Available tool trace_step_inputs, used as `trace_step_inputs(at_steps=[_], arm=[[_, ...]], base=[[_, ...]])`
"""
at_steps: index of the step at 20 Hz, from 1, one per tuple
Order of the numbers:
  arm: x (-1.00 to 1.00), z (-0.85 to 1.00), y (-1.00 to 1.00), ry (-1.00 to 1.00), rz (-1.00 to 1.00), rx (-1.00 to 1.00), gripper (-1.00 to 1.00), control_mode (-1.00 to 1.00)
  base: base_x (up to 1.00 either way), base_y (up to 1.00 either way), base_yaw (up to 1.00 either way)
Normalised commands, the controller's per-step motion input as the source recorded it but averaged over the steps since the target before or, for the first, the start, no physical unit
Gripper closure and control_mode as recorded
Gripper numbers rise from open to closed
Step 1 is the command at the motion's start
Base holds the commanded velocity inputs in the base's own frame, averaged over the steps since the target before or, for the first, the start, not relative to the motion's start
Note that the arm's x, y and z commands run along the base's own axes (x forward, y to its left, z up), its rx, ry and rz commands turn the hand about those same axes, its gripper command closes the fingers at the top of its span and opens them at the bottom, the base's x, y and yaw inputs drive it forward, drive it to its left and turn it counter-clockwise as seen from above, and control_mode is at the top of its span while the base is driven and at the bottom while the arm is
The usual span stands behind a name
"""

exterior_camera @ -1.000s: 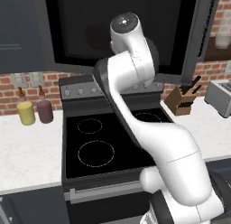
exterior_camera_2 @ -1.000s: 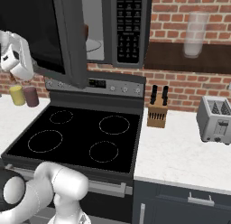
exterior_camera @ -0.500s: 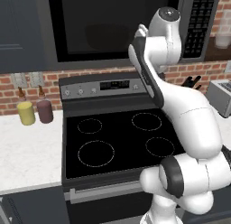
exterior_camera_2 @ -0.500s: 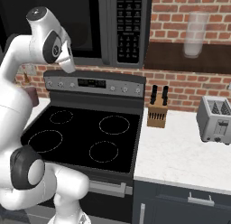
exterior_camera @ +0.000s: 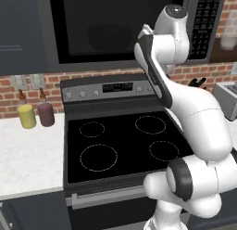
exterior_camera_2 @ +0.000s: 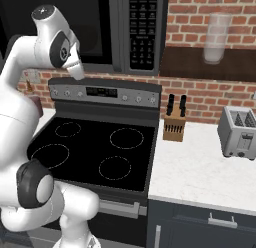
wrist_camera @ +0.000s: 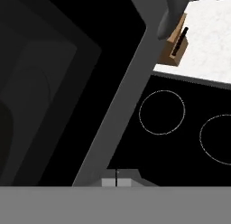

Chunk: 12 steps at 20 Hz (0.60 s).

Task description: Open the microwave, place the bowl with waffle inside the microwave, then close the microwave door and turn it on.

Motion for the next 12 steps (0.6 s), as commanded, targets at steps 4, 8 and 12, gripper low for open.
trace_step_inputs(at_steps=[4, 8, 12], arm=[[0.61, -0.85, 0.52, -0.31, 0.0, -0.2, 1.0, -1.0], [-0.21, -0.84, 0.12, -0.68, 0.12, -0.05, 1.0, -1.0], [-0.9, -0.08, -0.02, -0.31, 0.14, 0.0, 1.0, -1.0]], base=[[0.0, 0.0, 0.0], [0.0, 0.0, 0.0], [0.0, 0.0, 0.0]])
